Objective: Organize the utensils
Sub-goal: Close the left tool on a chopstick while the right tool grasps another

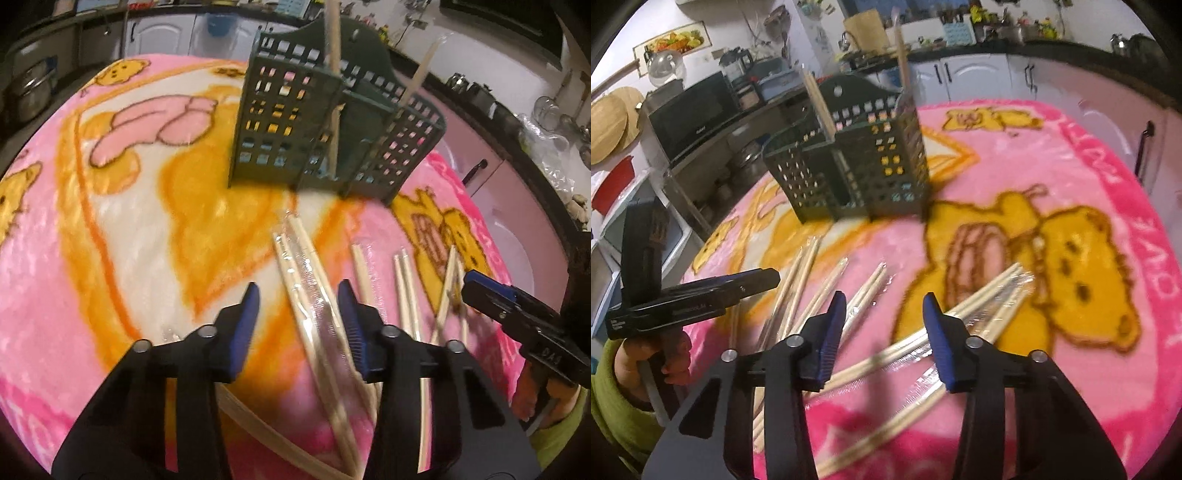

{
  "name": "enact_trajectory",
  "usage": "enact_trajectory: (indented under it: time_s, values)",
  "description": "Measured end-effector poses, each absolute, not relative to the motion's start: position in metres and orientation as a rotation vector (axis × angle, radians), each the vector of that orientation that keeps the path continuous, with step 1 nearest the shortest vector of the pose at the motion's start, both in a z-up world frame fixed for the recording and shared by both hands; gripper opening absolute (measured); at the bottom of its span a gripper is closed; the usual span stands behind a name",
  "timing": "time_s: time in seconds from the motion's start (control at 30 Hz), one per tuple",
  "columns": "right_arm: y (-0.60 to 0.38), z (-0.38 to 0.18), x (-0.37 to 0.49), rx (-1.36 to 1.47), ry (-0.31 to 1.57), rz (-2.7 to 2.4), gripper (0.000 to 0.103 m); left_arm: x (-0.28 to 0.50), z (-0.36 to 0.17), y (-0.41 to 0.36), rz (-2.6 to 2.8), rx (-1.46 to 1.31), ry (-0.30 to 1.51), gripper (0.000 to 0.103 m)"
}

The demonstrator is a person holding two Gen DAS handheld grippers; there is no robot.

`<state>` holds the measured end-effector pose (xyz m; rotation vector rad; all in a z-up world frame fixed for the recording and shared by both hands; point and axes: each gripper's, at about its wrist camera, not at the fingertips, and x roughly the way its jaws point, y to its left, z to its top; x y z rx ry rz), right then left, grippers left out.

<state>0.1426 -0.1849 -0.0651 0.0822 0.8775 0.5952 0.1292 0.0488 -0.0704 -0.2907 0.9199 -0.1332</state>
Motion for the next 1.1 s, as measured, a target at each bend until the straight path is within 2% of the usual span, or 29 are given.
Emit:
enact_trajectory:
  time_s: [0.13,0.2,0.53,0.8,1.1]
  values:
    - [-0.174,-0.074,0.153,0.088,0.928,0.607,0.039,0.137,-0.076,0.050,-0.114,-0.283,0.952,0.028]
    - [-0.171,-0.078,0.160,0.100,0.953,0.606,0.039,0.144,-0.079,0.049,-0.106,-0.267,0.969,0.024]
    - [-0.156,-0.088,0.188,0.131,1.036,0.586,0.038,0.169,-0.081,0.048,-0.093,-0.238,0.995,0.023]
    - [-0.169,-0.091,0.200,0.178,1.056,0.569,0.015,0.183,-0.083,0.057,-0.090,-0.273,1.004,0.013]
    - [-0.186,-0.090,0.207,0.179,1.069,0.526,0.013,0.186,-0.083,0.060,-0.096,-0.280,1.026,0.013]
